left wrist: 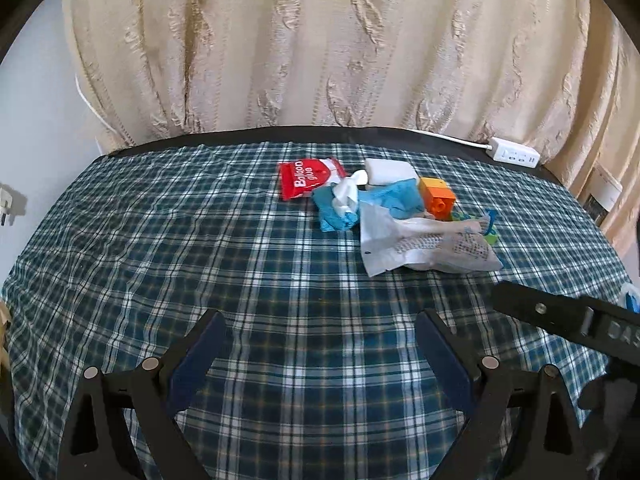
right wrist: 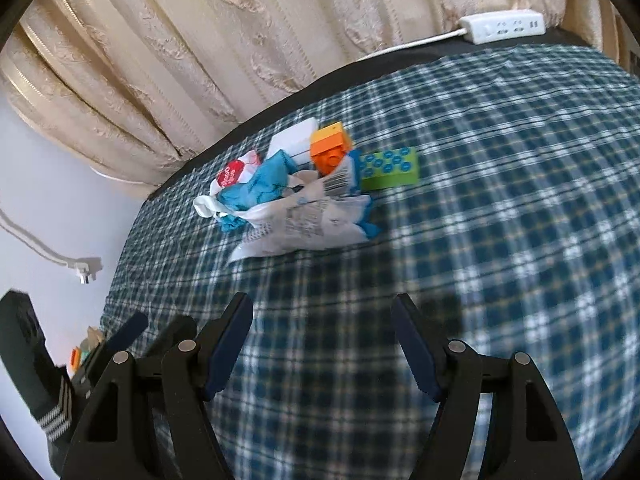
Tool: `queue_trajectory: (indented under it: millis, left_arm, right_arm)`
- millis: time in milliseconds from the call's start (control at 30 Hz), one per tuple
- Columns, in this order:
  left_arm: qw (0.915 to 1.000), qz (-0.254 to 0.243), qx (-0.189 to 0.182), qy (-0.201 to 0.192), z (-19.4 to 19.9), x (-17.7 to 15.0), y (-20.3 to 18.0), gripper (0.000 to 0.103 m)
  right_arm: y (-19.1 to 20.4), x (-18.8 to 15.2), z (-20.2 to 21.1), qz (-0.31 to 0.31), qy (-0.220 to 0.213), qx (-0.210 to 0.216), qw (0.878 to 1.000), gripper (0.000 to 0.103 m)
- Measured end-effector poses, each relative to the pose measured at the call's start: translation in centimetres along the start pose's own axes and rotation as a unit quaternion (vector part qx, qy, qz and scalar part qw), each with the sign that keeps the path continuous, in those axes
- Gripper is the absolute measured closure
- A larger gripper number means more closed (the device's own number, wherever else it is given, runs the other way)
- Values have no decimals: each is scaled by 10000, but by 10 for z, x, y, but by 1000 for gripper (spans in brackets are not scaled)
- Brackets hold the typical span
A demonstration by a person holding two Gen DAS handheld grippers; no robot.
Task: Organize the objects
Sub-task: 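Move the right gripper to the white wrapped packet on the table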
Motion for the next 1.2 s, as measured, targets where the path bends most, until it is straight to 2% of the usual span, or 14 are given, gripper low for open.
queue_trajectory:
  millis: [533, 967, 1200]
  left_arm:
    - [9982, 577, 95, 139, -5, -1, 36, 5]
    - [9981, 566, 80, 227, -10, -5, 34, 5]
    - [9981, 567, 95, 226, -11, -6, 36, 5]
  right_arm:
    - [30, 31, -54, -445, 266, 315, 9982, 30]
    - [8, 64, -67, -999, -4, -132, 9949, 25]
    - [21, 75, -71, -262, -319, -862, 9954, 25]
Point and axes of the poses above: each gripper's, at about its wrist camera, not at the fingertips, and z roughly against the way its jaws point, y to its left, x to its top, the point moved 7 cm from there along -z, roughly the way its jaws point, and after that the axes turned 8 degrees about -x, right-handed, at the moved point
